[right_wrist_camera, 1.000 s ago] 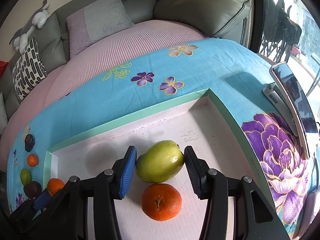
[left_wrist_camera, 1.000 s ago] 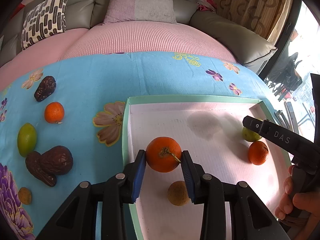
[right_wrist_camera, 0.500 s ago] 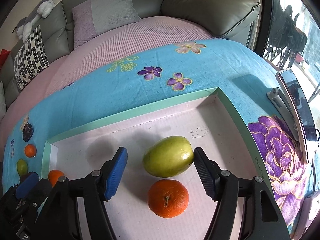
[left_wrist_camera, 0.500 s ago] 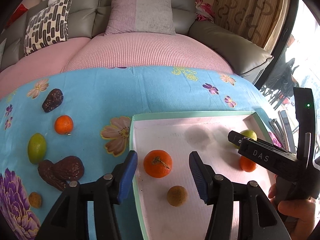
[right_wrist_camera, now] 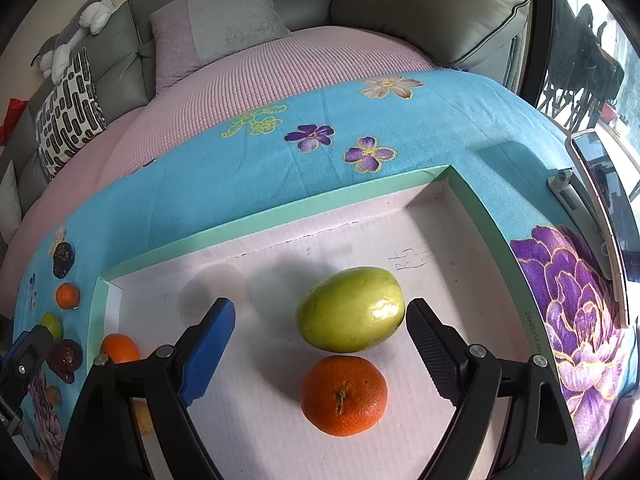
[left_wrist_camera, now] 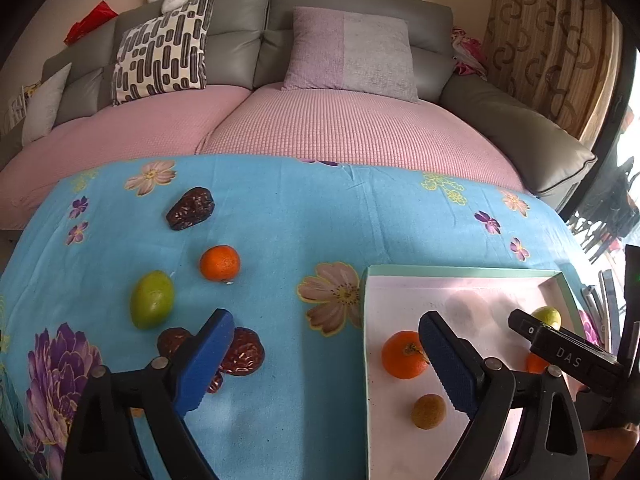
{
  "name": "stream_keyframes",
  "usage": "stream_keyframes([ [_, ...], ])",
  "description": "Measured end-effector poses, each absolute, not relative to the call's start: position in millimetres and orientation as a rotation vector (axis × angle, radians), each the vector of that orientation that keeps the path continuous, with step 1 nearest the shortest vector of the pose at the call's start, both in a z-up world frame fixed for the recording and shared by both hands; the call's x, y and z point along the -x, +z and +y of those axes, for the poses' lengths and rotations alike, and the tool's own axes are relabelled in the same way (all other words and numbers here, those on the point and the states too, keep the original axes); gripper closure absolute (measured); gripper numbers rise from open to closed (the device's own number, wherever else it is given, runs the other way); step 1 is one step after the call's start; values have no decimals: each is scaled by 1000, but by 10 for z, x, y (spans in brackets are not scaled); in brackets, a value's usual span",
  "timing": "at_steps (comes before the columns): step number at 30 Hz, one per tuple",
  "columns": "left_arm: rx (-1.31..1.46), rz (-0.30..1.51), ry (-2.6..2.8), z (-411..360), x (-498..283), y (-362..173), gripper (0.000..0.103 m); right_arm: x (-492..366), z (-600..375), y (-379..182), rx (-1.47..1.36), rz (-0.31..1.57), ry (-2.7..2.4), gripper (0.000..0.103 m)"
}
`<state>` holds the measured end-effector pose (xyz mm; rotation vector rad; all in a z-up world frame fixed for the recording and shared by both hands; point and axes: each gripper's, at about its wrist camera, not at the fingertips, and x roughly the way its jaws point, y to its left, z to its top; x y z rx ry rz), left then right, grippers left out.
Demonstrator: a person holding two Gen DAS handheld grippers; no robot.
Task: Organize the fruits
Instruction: 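Move both open tools back toward the remaining fruits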
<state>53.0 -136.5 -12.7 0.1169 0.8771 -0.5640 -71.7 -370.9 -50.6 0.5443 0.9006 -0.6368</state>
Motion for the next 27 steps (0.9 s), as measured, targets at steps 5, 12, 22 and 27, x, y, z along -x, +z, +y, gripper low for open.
stream_keyframes([
  [5,-51,927,-435,-1150,-702,-231,3,720,-3704,-499,-538,895,-622,15],
  [12,-22,930,-277,-940,-801,-293,0,670,-3642,-436,-478,893,-599,9],
  [22,46,926,-105,-600,-893,-257,0,633,-3504,-300,-383,855,-593,9],
  [27,73,966,-55,-455,-939,-304,0,605,-3432,-245,-344,837,-588,9],
])
